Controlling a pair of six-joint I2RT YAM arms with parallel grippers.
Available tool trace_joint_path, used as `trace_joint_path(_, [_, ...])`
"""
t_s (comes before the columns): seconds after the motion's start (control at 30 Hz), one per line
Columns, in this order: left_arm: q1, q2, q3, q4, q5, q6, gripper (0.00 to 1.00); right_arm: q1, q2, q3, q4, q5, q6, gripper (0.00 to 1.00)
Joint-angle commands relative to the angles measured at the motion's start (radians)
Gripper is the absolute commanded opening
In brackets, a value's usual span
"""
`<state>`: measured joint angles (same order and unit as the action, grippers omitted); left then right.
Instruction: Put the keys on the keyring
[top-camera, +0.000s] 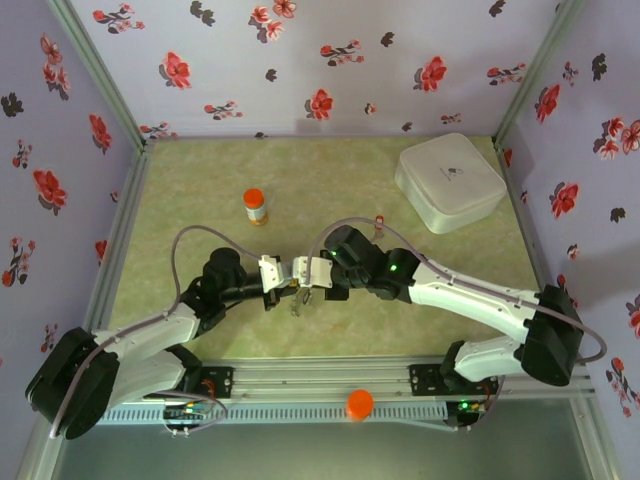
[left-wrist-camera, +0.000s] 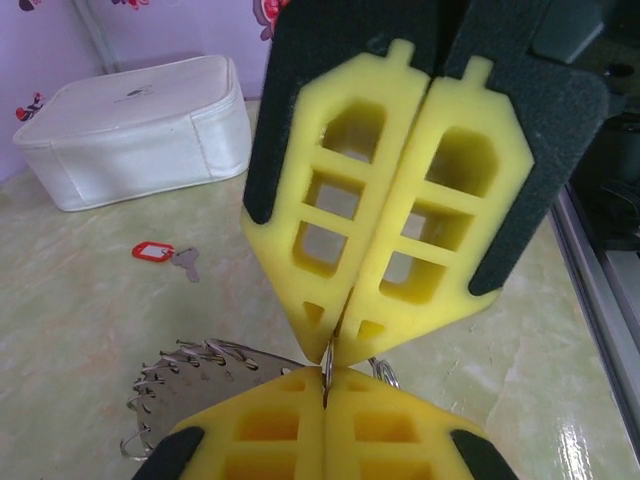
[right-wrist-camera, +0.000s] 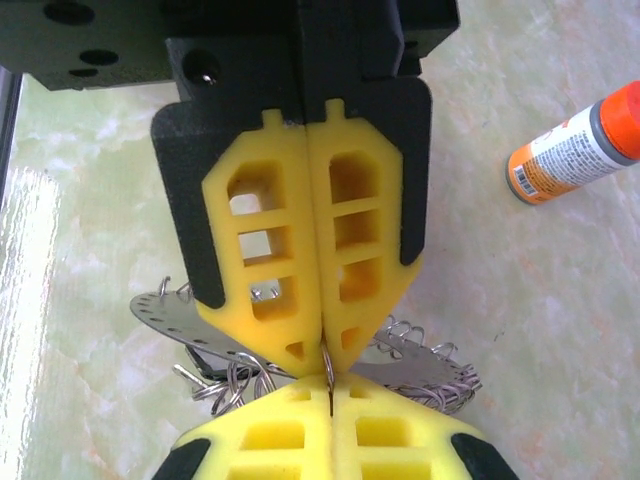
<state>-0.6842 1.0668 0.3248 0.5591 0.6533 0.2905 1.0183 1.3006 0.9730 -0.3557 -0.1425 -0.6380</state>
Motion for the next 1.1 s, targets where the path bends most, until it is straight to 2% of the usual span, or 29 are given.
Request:
trace_joint_path(0.0, [0.0, -0.031, 0.023, 0.155, -0.005, 0.019, 0.0, -0.043, -0.08, -0.056, 0.081, -0.129, 0.075, 0.27])
trace_joint_path(0.1, [0.0, -0.046, 0.015, 0.169, -0.02, 0.035, 0.0, -0.121, -0.187, -0.12, 0.159, -0.226, 0.151, 0.34])
trace_joint_path(0.17, [0.0, -0.057, 0.013, 0.173, -0.03, 0.045, 0.0, -0.144, -0.243, -0.149, 0.176, -0.226, 0.158, 0.34])
trace_joint_path(0.3, [0.0, -0.085, 0.005, 0.164, -0.046, 0.084, 0.0, -0.151, -0.287, -0.175, 0.186, -0.049, 0.158, 0.34])
trace_joint_path(0.4, [-0.001, -0.107, -0.001, 0.16, -0.065, 0.116, 0.0, -0.151, -0.269, -0.176, 0.182, 0.002, 0.167, 0.33])
trace_joint_path(0.47, [-0.002, -0.119, -0.005, 0.157, -0.076, 0.131, 0.0, -0.151, -0.246, -0.16, 0.182, -0.037, 0.188, 0.33])
trace_joint_path(0.6, [-0.002, -0.123, -0.004, 0.138, -0.08, 0.141, 0.0, -0.149, -0.218, -0.131, 0.185, -0.212, 0.184, 0.36])
trace_joint_path(0.7, [-0.002, -0.123, -0.004, 0.132, -0.078, 0.143, 0.0, -0.149, -0.216, -0.116, 0.167, -0.219, 0.129, 0.4])
trace_joint_path(0.87, [-0.002, -0.118, -0.001, 0.124, -0.067, 0.143, 0.0, -0.133, -0.184, -0.062, -0.018, -0.22, -0.125, 0.45])
trace_joint_path(0.97, [-0.001, -0.116, 0.002, 0.113, -0.06, 0.143, 0.0, -0.131, -0.147, 0.0, -0.102, -0.213, -0.173, 0.45])
trace_joint_path(1.07, [-0.004, -0.113, 0.005, 0.104, -0.049, 0.145, 0.0, -0.127, -0.136, 0.008, -0.075, -0.23, -0.174, 0.47])
